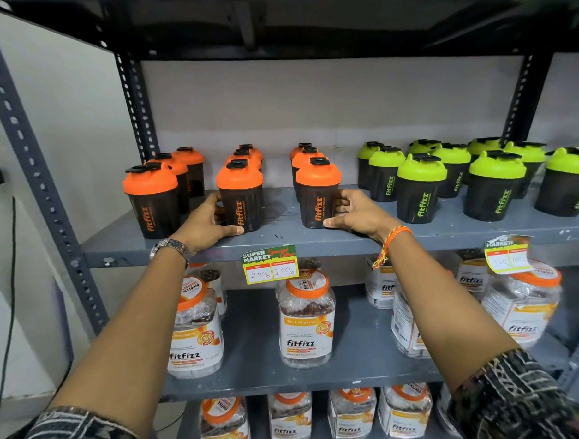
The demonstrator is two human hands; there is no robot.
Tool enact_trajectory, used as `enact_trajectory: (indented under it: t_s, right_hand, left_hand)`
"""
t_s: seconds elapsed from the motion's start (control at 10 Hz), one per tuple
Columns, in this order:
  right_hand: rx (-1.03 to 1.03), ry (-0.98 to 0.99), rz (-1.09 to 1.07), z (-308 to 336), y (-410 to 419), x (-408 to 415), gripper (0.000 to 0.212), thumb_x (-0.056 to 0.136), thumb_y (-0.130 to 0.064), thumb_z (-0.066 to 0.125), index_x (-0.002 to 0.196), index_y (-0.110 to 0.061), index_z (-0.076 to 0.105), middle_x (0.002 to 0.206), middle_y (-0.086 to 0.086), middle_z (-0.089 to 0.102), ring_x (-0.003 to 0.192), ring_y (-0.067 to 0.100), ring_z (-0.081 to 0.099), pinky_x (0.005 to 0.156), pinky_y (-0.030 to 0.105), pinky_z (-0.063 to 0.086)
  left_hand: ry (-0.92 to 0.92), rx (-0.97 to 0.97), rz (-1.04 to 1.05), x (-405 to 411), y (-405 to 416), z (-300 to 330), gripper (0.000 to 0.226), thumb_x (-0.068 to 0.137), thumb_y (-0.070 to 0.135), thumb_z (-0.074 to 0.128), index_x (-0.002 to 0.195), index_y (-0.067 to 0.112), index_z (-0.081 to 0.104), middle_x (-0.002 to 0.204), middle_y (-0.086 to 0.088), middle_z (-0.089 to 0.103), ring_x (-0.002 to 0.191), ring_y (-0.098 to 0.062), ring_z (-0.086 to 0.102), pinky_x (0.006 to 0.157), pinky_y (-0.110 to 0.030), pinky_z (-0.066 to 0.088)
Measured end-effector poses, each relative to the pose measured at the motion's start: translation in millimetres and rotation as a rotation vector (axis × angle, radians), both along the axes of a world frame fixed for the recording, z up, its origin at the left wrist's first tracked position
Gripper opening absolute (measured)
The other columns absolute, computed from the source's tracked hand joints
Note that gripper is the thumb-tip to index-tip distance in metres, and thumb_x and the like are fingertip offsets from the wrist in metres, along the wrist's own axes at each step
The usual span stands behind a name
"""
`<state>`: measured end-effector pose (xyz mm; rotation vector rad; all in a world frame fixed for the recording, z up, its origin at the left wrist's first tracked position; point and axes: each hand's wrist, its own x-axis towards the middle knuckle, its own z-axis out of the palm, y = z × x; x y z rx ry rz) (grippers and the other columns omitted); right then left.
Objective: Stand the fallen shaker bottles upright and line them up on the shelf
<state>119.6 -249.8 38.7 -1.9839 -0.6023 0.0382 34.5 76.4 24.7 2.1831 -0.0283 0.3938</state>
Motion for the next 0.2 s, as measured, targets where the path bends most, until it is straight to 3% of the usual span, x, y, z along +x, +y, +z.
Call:
enact_trajectory:
  t_s: [0.1, 0.2]
  right_hand:
    - [-0.012, 0.076, 0.02, 5.9, 0.5, -8.8, 0.079, 0.074, 0.01, 0.079, 0.143, -0.006, 0.044, 0.133, 0.013, 0.063, 0.127, 0.028, 0.059, 0.106, 0.044, 0.049]
    - [0.006, -0.019, -0.061, 10.5, -5.3, -28.7, 0.096, 0.073, 0.004, 0.083, 0.153, -0.008, 0.03, 0.149, 0.013, 0.05, 0.139, 0.029, 0.048, 0.112, 0.048, 0.043]
  left_hand:
    - [0.049, -0.054, -0.012, -4.0, -0.4, 5.9, 0.091, 0.074, 0.015, 0.086, 0.146, 0.022, 0.032, 0.124, 0.0, 0.057, 0.126, -0.023, 0.055, 0.109, -0.039, 0.045]
    - [0.003, -0.083, 0.048, -11.2, -2.3, 5.9, 0.1, 0.075, 0.016, 0.086, 0.153, 0.015, 0.024, 0.13, -0.003, 0.057, 0.13, -0.023, 0.054, 0.104, -0.036, 0.045]
